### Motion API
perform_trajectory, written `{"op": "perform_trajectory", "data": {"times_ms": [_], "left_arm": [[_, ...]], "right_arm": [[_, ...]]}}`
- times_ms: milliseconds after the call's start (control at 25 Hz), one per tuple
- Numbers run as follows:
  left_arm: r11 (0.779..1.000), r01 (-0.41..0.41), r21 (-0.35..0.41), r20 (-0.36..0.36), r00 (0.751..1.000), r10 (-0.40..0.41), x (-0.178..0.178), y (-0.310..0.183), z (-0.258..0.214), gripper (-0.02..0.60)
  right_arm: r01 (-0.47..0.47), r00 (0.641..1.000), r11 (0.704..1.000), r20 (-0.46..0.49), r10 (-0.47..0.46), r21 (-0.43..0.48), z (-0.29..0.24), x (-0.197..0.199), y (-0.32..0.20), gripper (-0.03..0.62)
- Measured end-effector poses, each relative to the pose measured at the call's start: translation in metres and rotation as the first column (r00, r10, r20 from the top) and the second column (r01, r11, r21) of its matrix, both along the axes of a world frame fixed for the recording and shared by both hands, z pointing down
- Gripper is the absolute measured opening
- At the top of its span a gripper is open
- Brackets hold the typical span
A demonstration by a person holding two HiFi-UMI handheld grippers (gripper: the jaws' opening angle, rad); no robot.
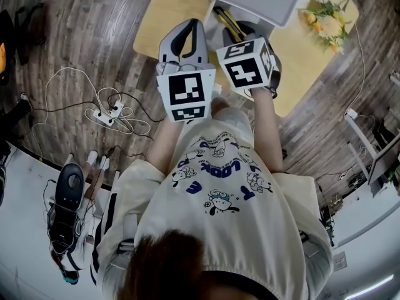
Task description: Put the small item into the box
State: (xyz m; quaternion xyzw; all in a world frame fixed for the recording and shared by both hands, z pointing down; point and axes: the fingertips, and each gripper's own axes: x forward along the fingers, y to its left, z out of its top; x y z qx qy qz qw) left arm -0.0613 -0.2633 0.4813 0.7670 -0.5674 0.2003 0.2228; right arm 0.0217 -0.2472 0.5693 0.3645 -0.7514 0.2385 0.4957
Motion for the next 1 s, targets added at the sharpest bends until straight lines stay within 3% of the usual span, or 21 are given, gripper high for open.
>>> {"op": "perform_trajectory", "data": {"times_ms": [240, 440, 720, 1000], "left_arm": [[0.999, -0.011, 0.052, 0.003, 1.000, 0.011, 0.010, 0.002, -0.024, 0.017], [0.994, -0.025, 0.102, 0.001, 1.000, 0.025, 0.023, 0.007, -0.052, 0.017], [0.977, -0.042, 0.211, 0.005, 0.999, 0.042, 0.042, 0.010, -0.095, 0.017], [0.951, -0.045, 0.307, 0.009, 0.999, 0.045, 0.056, 0.016, -0.135, 0.017]], "right_arm": [[-0.092, 0.989, 0.990, 0.122, 0.080, 0.102, -0.042, 0.001, 0.001, 0.116], [-0.211, 0.961, 0.959, 0.218, 0.169, 0.190, -0.082, 0.015, 0.002, 0.074], [-0.337, 0.923, 0.875, 0.308, 0.232, 0.348, -0.135, 0.034, 0.001, 0.057], [-0.415, 0.891, 0.774, 0.387, 0.238, 0.479, -0.184, 0.051, 0.005, 0.048]]}}
